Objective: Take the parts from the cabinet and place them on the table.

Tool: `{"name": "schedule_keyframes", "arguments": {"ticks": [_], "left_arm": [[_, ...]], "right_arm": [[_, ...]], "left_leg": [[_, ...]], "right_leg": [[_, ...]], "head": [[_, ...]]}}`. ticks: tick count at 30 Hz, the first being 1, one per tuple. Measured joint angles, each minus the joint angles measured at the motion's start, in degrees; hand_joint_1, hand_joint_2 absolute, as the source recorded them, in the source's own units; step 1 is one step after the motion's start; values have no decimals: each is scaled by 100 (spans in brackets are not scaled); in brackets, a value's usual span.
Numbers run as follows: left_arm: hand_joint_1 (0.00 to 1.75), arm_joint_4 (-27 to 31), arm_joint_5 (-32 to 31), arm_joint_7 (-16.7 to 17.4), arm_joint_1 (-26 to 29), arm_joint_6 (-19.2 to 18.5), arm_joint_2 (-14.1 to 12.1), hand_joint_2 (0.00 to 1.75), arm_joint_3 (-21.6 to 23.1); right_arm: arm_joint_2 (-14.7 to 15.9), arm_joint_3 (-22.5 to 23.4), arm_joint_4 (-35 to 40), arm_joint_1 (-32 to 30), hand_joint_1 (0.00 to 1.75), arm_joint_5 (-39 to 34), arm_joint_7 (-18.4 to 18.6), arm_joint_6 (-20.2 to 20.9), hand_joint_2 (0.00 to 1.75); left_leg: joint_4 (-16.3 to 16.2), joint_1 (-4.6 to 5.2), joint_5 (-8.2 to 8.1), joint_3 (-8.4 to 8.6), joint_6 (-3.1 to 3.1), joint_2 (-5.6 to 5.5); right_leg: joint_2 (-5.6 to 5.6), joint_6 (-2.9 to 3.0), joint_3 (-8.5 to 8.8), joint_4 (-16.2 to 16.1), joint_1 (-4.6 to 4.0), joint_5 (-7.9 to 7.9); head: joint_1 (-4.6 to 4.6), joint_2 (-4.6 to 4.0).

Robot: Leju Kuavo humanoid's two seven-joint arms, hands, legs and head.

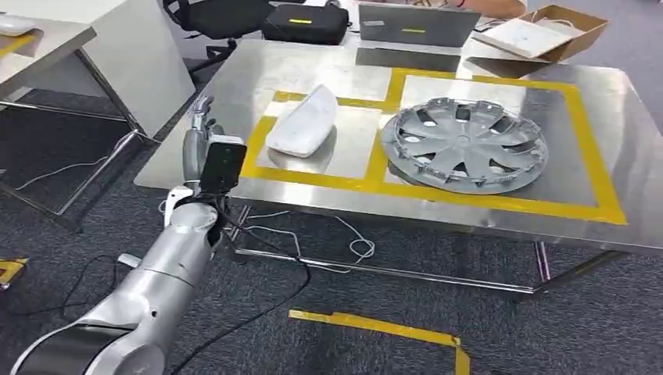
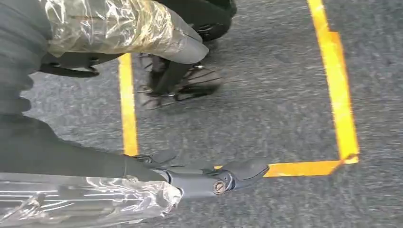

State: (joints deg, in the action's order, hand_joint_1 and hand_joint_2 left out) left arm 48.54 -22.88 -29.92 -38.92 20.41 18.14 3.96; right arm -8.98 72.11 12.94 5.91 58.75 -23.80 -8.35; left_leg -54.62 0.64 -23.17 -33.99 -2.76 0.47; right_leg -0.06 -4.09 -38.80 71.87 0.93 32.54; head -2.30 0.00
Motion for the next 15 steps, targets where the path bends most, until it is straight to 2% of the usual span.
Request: {"name": "schedule_keyframes", "arguments": {"ticks": [1, 2, 3, 4, 5, 6, 7, 8, 9, 10, 11, 12, 13, 14, 15], "left_arm": [[0, -11, -2, 0, 2, 6, 0, 0, 0], [0, -13, -11, 0, 2, 11, -2, 0, 0], [0, -13, -18, -2, -1, 15, -2, 0, 0], [0, -13, -33, -9, -13, 17, -4, 0, 0], [0, -13, -37, -13, -16, 17, -2, 0, 0], [0, -13, -46, -13, -22, 17, -4, 0, 2], [0, -15, -50, -13, -9, 17, -4, 0, 2], [0, -17, -50, -13, 0, 17, -9, 0, 0], [0, -15, -50, -13, -3, 17, -13, 0, 0], [0, -15, -52, -13, -4, 17, -20, 0, -2], [0, -15, -52, -13, -1, 17, -22, 0, -2], [0, -17, -52, -13, 0, 17, -24, 0, -2], [0, -24, -52, -13, 3, 17, -28, 0, -2], [0, -28, -52, -13, 11, 17, -33, 0, -2], [0, -28, -52, -13, 17, 17, -37, 0, -2]], "right_arm": [[2, 0, 0, 0, 0, 0, 0, 0, 175], [7, 0, 0, 4, 0, 0, 0, 0, 175], [7, 0, 0, 12, 0, 0, 0, 0, 175], [7, 0, 0, 23, 0, 2, -2, 5, 175], [7, -2, 0, 32, 0, 2, -4, 5, 175], [7, -2, 0, 29, 0, 2, -4, 5, 175], [7, -2, 0, 15, 0, 0, -4, 5, 175], [-2, -2, -4, 4, 0, 0, -4, 5, 175], [4, 0, -2, 9, 0, 0, -2, 5, 175], [4, 0, -2, 9, 0, 0, -4, 5, 175], [4, 0, -2, 8, 0, 0, -4, 2, 175], [4, 0, -2, 8, 0, 0, -4, 5, 175], [4, -2, -2, 9, 0, 0, -4, 5, 175], [4, 0, -2, 10, 0, 0, -4, 5, 175], [4, 0, -2, 8, 0, 0, -4, 2, 175]], "left_leg": [[-15, -6, 50, -80, 20, 0], [-33, -13, 97, -148, 48, -1], [-55, -8, 136, -189, 80, -3], [-75, 24, 167, -249, 108, -3], [-79, 27, 239, -272, 136, -1], [-83, 20, 296, -299, 155, 1], [-79, 13, 342, -308, 176, 0], [-84, 16, 325, -346, 207, -12], [-177, 1, 110, -396, 262, -25], [-465, -11, -218, -483, 294, -25], [-951, -28, -597, -606, 326, -27], [-1403, -37, -864, -708, 341, -26], [-1796, -42, -1005, -776, 344, -26], [-1942, -43, -954, -748, 339, -26], [-1865, -43, -780, -609, 314, -27]], "right_leg": [[-1, -6, 269, -361, 13, -229], [-3, -11, 610, -854, 24, -382], [-3, -17, 934, -1298, 37, -370], [6, -13, 1186, -1658, 21, -311], [25, 37, 1194, -1744, 20, -267], [35, 57, 1148, -1722, 11, -280], [38, 103, 1115, -1694, -10, -310], [18, 189, 1065, -1712, 32, -378], [8, 244, 1012, -1707, 32, -419], [3, 305, 947, -1695, 28, -469], [0, 335, 870, -1692, 17, -528], [-4, 348, 800, -1688, 7, -585], [-5, 358, 723, -1686, -1, -638], [-5, 359, 643, -1684, -11, -691], [-4, 356, 565, -1676, -23, -744]], "head": [[2, 0], [2, 0], [5, 0], [13, 0], [-13, 0], [-11, 0], [-9, 0], [0, 0], [-18, 0], [-48, 0], [-57, 0], [-52, 0], [-54, 0], [-57, 0], [-57, 0]]}}
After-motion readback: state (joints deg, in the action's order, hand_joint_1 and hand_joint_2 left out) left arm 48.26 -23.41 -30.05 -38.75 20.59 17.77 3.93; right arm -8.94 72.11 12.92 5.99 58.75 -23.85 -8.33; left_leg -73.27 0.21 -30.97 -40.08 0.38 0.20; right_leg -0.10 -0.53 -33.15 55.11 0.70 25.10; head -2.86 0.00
